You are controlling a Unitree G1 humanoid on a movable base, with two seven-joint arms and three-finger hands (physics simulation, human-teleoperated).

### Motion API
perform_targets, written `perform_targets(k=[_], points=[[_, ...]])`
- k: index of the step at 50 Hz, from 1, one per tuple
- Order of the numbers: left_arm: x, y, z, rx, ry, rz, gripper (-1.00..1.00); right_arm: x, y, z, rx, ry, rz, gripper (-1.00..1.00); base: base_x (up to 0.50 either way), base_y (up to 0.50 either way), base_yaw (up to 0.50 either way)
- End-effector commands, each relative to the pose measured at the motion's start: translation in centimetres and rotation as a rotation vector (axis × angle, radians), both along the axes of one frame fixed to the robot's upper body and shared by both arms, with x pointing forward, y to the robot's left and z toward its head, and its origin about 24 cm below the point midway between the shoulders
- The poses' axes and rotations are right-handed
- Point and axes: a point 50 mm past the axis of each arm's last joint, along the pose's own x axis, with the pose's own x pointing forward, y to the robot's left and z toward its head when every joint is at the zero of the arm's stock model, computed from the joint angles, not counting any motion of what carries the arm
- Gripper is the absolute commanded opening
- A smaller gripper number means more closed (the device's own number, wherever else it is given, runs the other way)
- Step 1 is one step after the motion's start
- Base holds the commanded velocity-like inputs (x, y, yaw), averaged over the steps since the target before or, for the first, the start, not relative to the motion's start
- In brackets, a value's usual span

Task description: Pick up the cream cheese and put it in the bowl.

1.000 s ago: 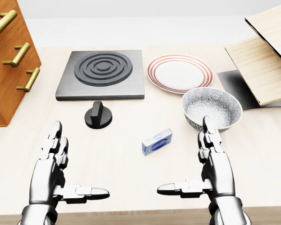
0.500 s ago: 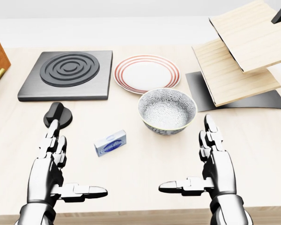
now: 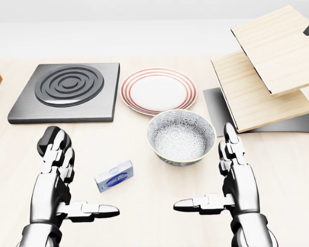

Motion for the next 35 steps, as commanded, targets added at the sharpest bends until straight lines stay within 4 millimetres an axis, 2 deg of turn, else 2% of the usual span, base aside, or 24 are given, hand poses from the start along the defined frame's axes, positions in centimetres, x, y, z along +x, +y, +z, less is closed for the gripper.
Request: perform_targets(k=[1,8,15,21,27,35], points=[[0.0,0.0,-0.3,0.007,0.001,-0.003,1.0,-0.2,0.1,0.0,-0.005,-0.008,0.001,1.0,0.0,0.0,0.0],[0.3,-0.2,-0.5,0.023,-0.005,-0.01,1.0,-0.2,0.1,0.2,-0.003,-0.012,0.01,1.0,0.0,0.0,0.0],[1.5,-0.4,-0.4,0.078,-0.028,-0.01,1.0,-0.1,-0.2,0.5,0.0,-0.019,0.001,1.0,0.0,0.0,0.0],[4.0,-0.4,-0.2,0.153,-0.014,0.003,1.0,-0.1,-0.1,0.5,-0.003,-0.021,0.002,1.0,0.0,0.0,0.0],[5.4,-0.7,0.5,0.176,-0.023,0.004,1.0,-0.2,-0.1,0.6,0.0,-0.024,0.005,1.0,0.0,0.0,0.0],[6.0,-1.5,-0.8,0.209,0.041,-0.009,1.0,-0.3,-0.2,0.7,0.003,-0.028,0.006,1.0,0.0,0.0,0.0]])
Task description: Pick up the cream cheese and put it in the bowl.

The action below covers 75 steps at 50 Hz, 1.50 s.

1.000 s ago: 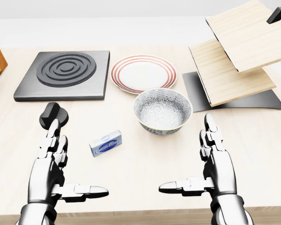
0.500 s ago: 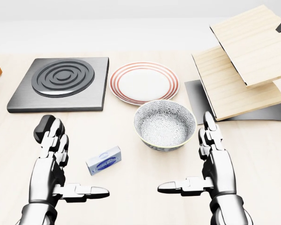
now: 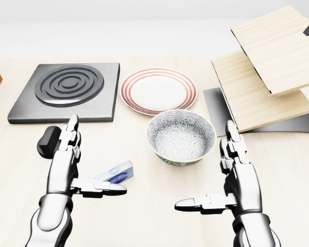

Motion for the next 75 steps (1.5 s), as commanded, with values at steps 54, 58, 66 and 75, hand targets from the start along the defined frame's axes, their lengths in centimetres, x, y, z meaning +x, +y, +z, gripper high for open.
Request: perform_targets(k=[54,58,66,75], points=[[0.5,-1.1,-5.5,0.254,0.22,0.112,-1.0,0.0,0.3,-0.1,0.007,0.004,0.018,1.0,0.0,0.0,0.0],[0.7,-1.1,-4.9,0.227,0.194,0.117,-1.0,-0.1,0.4,0.1,0.008,0.003,0.024,1.0,0.0,0.0,0.0],[0.9,-0.9,-4.4,0.204,0.179,0.134,-1.0,-0.2,0.5,0.0,0.014,0.007,0.032,1.0,0.0,0.0,0.0],[1.0,-0.9,-3.9,0.182,0.154,0.138,-1.0,-0.4,0.7,0.4,0.017,-0.003,0.05,1.0,0.0,0.0,0.0]])
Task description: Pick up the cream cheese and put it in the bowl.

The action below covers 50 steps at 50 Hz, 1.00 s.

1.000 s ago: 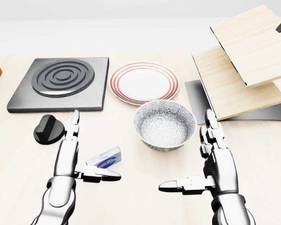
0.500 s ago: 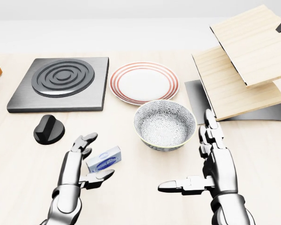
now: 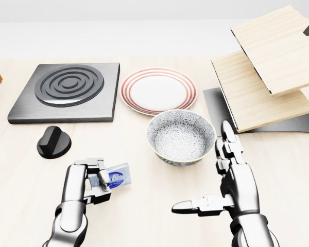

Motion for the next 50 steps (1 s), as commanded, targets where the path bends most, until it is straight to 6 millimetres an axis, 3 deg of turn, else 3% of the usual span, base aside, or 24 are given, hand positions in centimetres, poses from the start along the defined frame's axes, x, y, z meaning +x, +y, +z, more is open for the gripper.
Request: perform_targets(k=[1,12,17,31,36,44,50], points=[[0.5,0.1,1.5,0.005,-0.071,0.013,-1.0,-0.2,0.2,0.3,0.004,-0.007,0.016,1.0,0.0,0.0,0.0],[2.5,0.5,4.9,-0.003,-0.18,-0.009,-1.0,0.3,-0.9,1.3,-0.002,-0.023,-0.019,1.0,0.0,0.0,0.0],[3.6,-0.4,8.6,-0.023,-0.306,-0.077,-1.0,1.5,-2.1,2.2,-0.018,-0.028,-0.044,1.0,0.0,0.0,0.0],[4.9,-4.5,15.1,0.003,-0.511,-0.24,-1.0,2.0,-3.4,4.5,-0.043,-0.115,-0.055,1.0,0.0,0.0,0.0],[5.5,-6.2,15.9,-0.01,-0.513,-0.286,-1.0,2.3,-3.0,4.1,-0.052,-0.097,-0.037,1.0,0.0,0.0,0.0],[6.1,-8.9,15.4,0.053,-0.466,-0.345,-1.0,2.4,-3.4,4.2,-0.042,-0.097,-0.044,1.0,0.0,0.0,0.0],[6.1,-10.0,15.6,0.079,-0.467,-0.367,-1.0,2.1,-3.5,4.8,-0.04,-0.124,-0.043,1.0,0.0,0.0,0.0]])
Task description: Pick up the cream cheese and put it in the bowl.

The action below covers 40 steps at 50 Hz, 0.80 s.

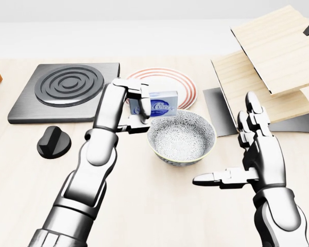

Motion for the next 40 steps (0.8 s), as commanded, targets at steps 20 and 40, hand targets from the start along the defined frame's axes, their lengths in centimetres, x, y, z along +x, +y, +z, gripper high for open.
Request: perform_targets(k=[20,40], points=[[3.1,-3.4,0.5,0.475,-0.038,0.105,-1.0,0.0,-0.3,-0.1,0.013,0.005,0.004,1.0,0.0,0.0,0.0],[2.6,-5.2,0.2,0.528,-0.054,0.067,-1.0,0.1,-0.5,-0.5,0.024,0.022,-0.001,1.0,0.0,0.0,0.0]])
